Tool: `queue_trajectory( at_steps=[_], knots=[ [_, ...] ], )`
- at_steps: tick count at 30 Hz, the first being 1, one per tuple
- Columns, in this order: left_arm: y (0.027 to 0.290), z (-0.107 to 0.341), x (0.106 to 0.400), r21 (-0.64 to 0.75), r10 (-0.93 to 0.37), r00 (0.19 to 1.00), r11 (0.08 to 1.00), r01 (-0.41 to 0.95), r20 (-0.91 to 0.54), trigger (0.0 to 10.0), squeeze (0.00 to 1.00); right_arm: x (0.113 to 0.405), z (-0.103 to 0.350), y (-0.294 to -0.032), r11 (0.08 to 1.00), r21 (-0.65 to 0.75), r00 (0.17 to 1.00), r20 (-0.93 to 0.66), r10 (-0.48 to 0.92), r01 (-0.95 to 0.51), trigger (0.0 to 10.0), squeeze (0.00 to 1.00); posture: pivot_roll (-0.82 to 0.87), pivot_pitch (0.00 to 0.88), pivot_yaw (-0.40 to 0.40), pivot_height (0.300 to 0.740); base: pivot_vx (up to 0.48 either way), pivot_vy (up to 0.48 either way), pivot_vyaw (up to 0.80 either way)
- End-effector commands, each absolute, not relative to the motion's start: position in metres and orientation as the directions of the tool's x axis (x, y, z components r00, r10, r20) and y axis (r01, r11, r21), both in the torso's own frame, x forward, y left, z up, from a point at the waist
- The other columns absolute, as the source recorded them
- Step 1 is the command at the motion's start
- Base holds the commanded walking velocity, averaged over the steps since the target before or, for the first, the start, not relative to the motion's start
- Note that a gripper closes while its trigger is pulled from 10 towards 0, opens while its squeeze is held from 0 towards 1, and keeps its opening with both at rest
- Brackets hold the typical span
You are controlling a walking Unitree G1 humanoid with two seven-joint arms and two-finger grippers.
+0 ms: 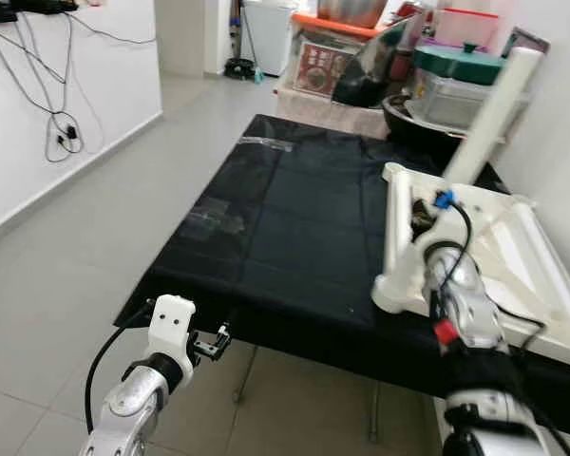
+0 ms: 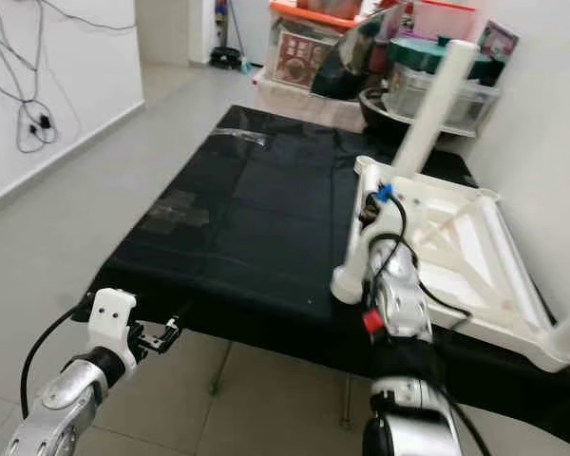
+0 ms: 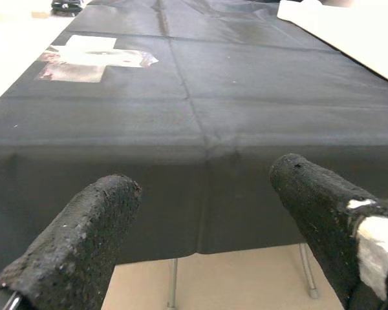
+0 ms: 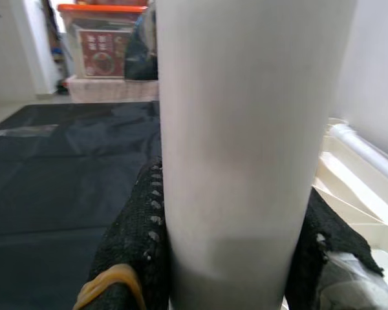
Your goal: Building children table
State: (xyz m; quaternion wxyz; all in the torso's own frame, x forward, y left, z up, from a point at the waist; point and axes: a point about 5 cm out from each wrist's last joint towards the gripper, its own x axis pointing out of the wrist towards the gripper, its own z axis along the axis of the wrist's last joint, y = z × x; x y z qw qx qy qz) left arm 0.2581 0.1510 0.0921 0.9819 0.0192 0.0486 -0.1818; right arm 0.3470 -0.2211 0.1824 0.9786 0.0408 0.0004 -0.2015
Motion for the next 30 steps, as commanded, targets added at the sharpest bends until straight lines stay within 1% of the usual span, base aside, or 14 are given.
queue_trajectory(
  at_steps=[1, 2, 3, 4, 5, 7, 8, 14, 15, 16, 17, 21, 29, 30],
  knots=[
    [0.146, 0.091, 0.257, 0.019, -0.375, 0.921, 0.925, 0.379, -0.107, 10.0, 0.00, 0.336, 0.151, -0.234, 0.875, -0.028, 0.863, -0.153, -0.481, 0.483, 0.0, 0.00, 0.05, 0.000, -0.147, 0.740, 0.000, 0.000, 0.00],
    [0.145, 0.090, 0.257, 0.018, -0.374, 0.921, 0.925, 0.378, -0.107, 10.0, 0.00, 0.335, 0.147, -0.232, 0.865, -0.043, 0.850, -0.168, -0.499, 0.500, 0.0, 0.00, 0.05, 0.000, -0.148, 0.740, 0.000, 0.000, 0.00],
    [0.144, 0.090, 0.257, 0.018, -0.375, 0.921, 0.925, 0.379, -0.107, 10.0, 0.00, 0.336, 0.143, -0.230, 0.859, -0.052, 0.838, -0.195, -0.509, 0.509, 4.6, 0.00, 0.06, 0.000, -0.149, 0.740, 0.000, 0.000, 0.00],
    [0.144, 0.090, 0.257, 0.018, -0.375, 0.921, 0.925, 0.379, -0.107, 10.0, 0.00, 0.336, 0.143, -0.230, 0.859, -0.052, 0.838, -0.195, -0.509, 0.509, 4.6, 0.00, 0.06, 0.000, -0.149, 0.740, 0.000, 0.000, 0.00],
    [0.144, 0.090, 0.257, 0.017, -0.376, 0.921, 0.925, 0.379, -0.107, 10.0, 0.00, 0.337, 0.139, -0.229, 0.848, -0.059, 0.824, -0.211, -0.526, 0.526, 10.0, 0.00, 0.06, 0.000, -0.149, 0.740, 0.000, 0.000, 0.00],
    [0.144, 0.090, 0.257, 0.017, -0.375, 0.921, 0.925, 0.379, -0.107, 10.0, 0.00, 0.340, 0.141, -0.224, 0.858, -0.008, 0.841, -0.197, -0.504, 0.513, 10.0, 0.00, 0.06, 0.000, -0.149, 0.740, 0.000, 0.000, 0.00],
    [0.144, 0.090, 0.257, 0.017, -0.374, 0.921, 0.926, 0.377, -0.107, 10.0, 0.00, 0.345, 0.146, -0.218, 0.886, 0.052, 0.876, -0.181, -0.446, 0.462, 10.0, 1.00, 0.06, 0.000, -0.149, 0.740, 0.000, 0.000, 0.00],
    [0.145, 0.090, 0.257, 0.016, -0.372, 0.922, 0.927, 0.376, -0.107, 10.0, 0.00, 0.357, 0.169, -0.205, 0.942, 0.172, 0.957, -0.081, -0.279, 0.289, 10.0, 1.00, 0.05, 0.000, -0.145, 0.740, 0.000, 0.000, 0.00],
    [0.145, 0.090, 0.257, 0.015, -0.374, 0.921, 0.926, 0.377, -0.107, 10.0, 0.00, 0.361, 0.183, -0.200, 0.958, 0.233, 0.986, -0.011, -0.168, 0.166, 10.0, 0.00, 0.05, 0.000, -0.141, 0.740, 0.000, 0.000, 0.00],
    [0.145, 0.090, 0.257, 0.015, -0.374, 0.921, 0.926, 0.377, -0.107, 10.0, 0.00, 0.361, 0.183, -0.200, 0.958, 0.233, 0.986, -0.011, -0.168, 0.166, 10.0, 0.00, 0.05, 0.000, -0.141, 0.740, 0.000, 0.000, 0.00],
    [0.144, 0.090, 0.257, 0.014, -0.377, 0.920, 0.925, 0.381, -0.107, 10.0, 0.00, 0.362, 0.210, -0.191, 0.967, 0.230, 0.987, 0.140, 0.082, -0.113, 10.0, 0.00, 0.05, 0.000, -0.141, 0.740, 0.000, 0.000, 0.00],
    [0.144, 0.091, 0.258, 0.015, -0.380, 0.919, 0.924, 0.383, -0.106, 10.0, 0.00, 0.353, 0.223, -0.185, 0.885, 0.073, 0.878, 0.189, 0.439, -0.459, 10.0, 0.00, 0.05, 0.000, -0.148, 0.740, 0.000, 0.000, 0.00],
    [0.145, 0.091, 0.259, 0.015, -0.374, 0.922, 0.926, 0.377, -0.103, 10.0, 0.00, 0.349, 0.209, -0.192, 0.796, -0.007, 0.793, 0.077, 0.604, -0.605, 10.0, 0.00, 0.04, 0.000, -0.152, 0.740, 0.000, 0.000, 0.00],
    [0.144, 0.090, 0.259, 0.013, -0.374, 0.922, 0.926, 0.377, -0.103, 10.0, 0.00, 0.350, 0.207, -0.193, 0.797, -0.017, 0.795, 0.063, 0.603, -0.604, 9.2, 0.00, 0.04, 0.000, -0.153, 0.740, 0.000, 0.000, 0.00]
  ],
)
